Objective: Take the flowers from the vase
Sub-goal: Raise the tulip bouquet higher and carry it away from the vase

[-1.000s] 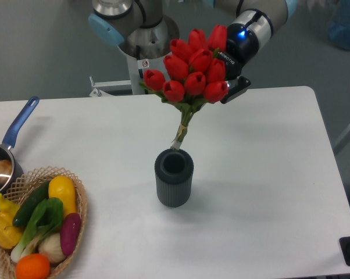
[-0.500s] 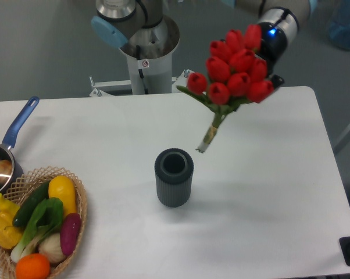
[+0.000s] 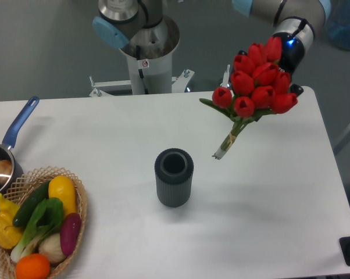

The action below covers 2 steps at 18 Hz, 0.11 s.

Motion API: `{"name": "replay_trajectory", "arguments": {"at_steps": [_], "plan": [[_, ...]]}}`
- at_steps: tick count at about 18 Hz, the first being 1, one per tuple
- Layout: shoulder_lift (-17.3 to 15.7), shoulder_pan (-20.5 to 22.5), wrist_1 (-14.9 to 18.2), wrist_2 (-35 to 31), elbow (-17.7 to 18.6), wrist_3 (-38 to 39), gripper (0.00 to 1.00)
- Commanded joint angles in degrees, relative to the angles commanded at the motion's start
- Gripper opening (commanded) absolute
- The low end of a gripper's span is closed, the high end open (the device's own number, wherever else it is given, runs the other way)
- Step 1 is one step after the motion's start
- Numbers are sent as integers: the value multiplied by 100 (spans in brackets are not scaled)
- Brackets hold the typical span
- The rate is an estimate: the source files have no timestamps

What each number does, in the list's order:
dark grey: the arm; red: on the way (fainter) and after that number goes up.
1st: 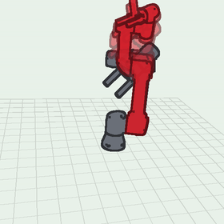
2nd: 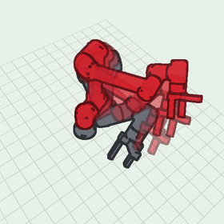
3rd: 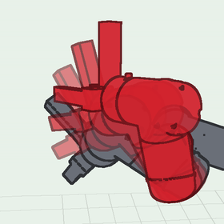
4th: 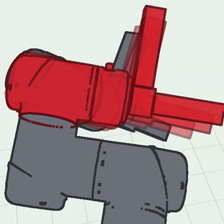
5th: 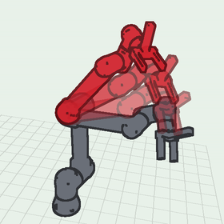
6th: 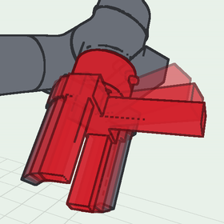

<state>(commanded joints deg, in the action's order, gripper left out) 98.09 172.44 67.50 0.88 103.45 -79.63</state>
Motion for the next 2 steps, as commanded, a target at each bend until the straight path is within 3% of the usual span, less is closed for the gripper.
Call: {"name": "replay_trajectory", "arguments": {"at_steps": [2], "plan": [[0,27,0,0,-9,0,55]]}}
